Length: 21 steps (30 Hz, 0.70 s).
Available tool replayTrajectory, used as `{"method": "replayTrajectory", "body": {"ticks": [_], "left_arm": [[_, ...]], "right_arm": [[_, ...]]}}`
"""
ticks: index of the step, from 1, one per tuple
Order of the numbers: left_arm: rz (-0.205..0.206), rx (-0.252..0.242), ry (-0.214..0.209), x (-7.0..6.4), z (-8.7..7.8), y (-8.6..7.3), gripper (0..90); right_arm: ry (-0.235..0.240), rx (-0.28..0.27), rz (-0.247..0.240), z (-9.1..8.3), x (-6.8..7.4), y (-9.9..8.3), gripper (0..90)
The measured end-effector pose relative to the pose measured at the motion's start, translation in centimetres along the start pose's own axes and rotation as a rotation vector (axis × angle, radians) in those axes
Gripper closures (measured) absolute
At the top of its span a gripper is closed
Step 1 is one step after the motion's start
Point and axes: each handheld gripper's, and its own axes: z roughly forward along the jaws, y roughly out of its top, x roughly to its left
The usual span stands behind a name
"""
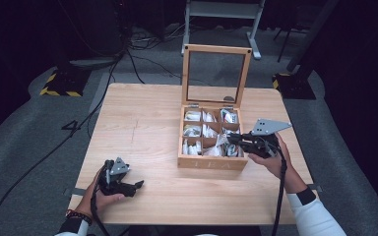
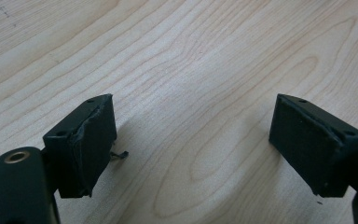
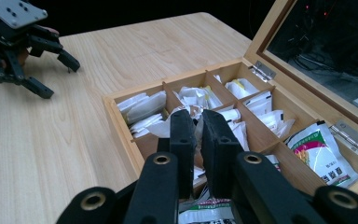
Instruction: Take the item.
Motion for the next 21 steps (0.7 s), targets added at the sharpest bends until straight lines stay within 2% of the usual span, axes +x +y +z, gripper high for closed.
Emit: {"method": "replayTrajectory", "body": {"ticks": [13,21], "left_arm": [[0.003,0.002,-0.001,0.0,0.0,0.0,15.1],[0.003,-0.001,0.001,0.0,0.1,0.1,15.1]], "right_arm": [[0.024,-0.036,-0.013,-1.9,0.9,-0.2,83.6],[0.061,-0.03,-0.038,-2.3,2.4,-0.7,83.5]]}}
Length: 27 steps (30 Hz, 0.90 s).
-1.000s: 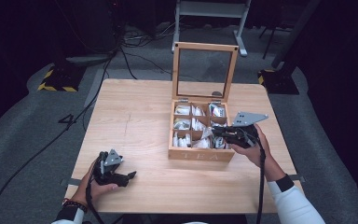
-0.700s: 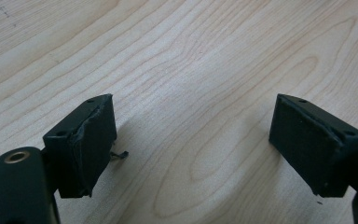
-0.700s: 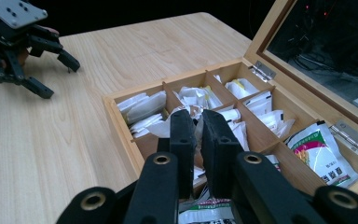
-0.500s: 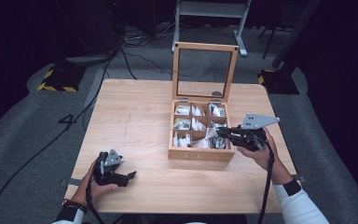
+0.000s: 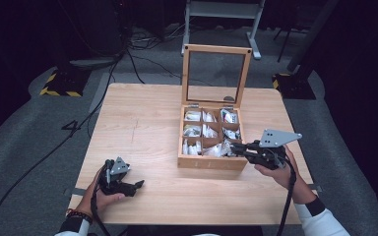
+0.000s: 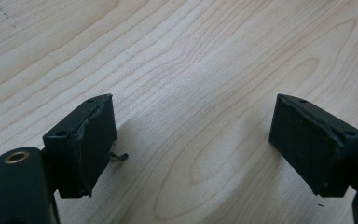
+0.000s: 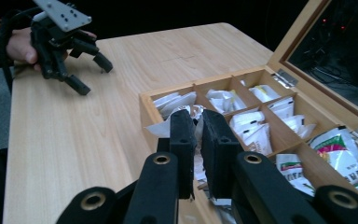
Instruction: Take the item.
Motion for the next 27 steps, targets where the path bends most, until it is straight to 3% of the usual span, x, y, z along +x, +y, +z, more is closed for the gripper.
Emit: {"method": "replayTrajectory", "body": {"ticks": [11,20,27], "left_arm": [[-0.001,0.001,0.001,0.0,0.0,0.0,15.1],[-0.002,0.001,0.001,0.0,0.0,0.0,15.0],[-0.002,0.001,0.001,0.0,0.0,0.0,15.1]], "right_arm": [[0.078,0.046,-0.035,1.3,2.2,-1.2,83.5],[0.14,0.144,-0.067,4.1,3.8,-4.0,83.4],[0.164,0.2,-0.057,5.4,4.2,-5.9,83.4]]}}
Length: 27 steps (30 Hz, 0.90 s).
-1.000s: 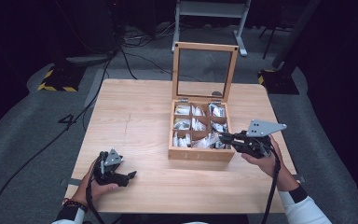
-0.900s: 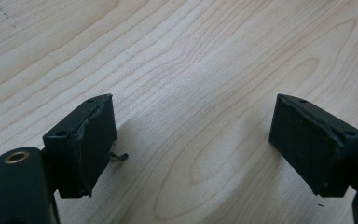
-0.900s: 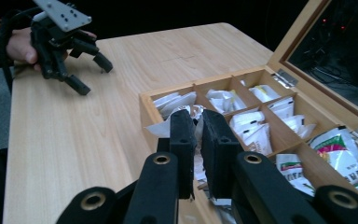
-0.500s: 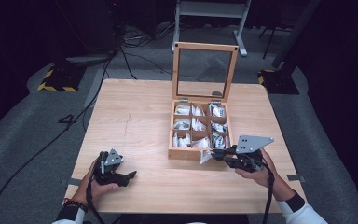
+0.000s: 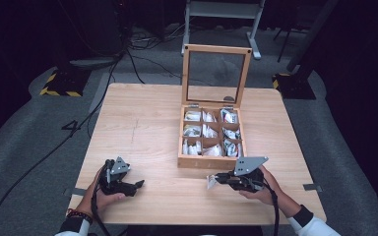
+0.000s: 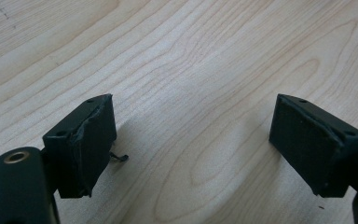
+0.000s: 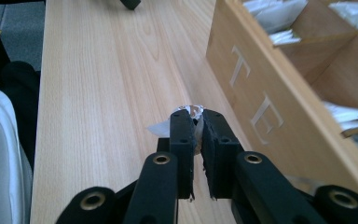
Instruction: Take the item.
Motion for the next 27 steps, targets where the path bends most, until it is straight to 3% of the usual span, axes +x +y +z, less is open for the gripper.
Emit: {"method": "replayTrajectory", "body": {"ticks": [27], "left_arm": [[0.0,0.0,0.0,0.0,0.0,0.0,15.1]], "right_arm": [[0.062,0.056,0.001,2.0,0.9,-1.5,81.7]]}}
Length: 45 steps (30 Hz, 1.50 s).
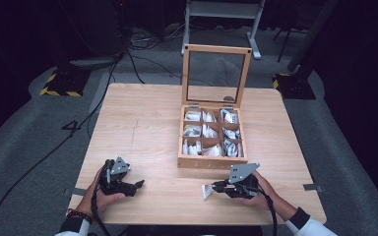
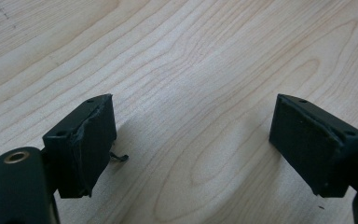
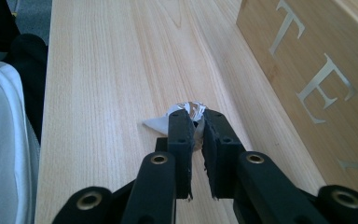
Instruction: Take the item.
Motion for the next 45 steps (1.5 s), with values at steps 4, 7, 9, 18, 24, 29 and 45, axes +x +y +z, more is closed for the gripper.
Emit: {"method": "replayTrajectory", "body": {"ticks": [4,7,9,18,24,29,45], "left_arm": [[0.0,0.0,0.0,0.0,0.0,0.0,15.1],[-0.001,0.0,0.0,0.0,0.0,0.0,15.1],[0.0,0.0,0.0,0.0,0.0,0.0,15.1],[0.0,0.0,0.0,0.0,0.0,0.0,15.1],[0.0,0.0,0.0,0.0,0.0,0.0,15.1],[0.0,0.0,0.0,0.0,0.0,0.0,15.1],[0.028,0.027,0.042,-0.8,0.0,0.7,17.4]], "right_arm": [[0.006,0.014,-0.006,0.3,0.0,-0.2,80.5],[0.016,0.044,-0.017,0.6,0.2,-0.8,79.4],[0.023,0.049,-0.007,0.7,0.3,-1.0,78.9],[0.04,0.064,-0.009,0.9,0.3,-1.3,71.1],[0.06,0.066,-0.014,0.8,0.4,-1.3,60.1],[0.048,0.046,0.013,-0.2,0.3,-1.8,46.7],[-0.107,-0.032,0.065,-5.4,-1.2,-2.2,29.7]]}}
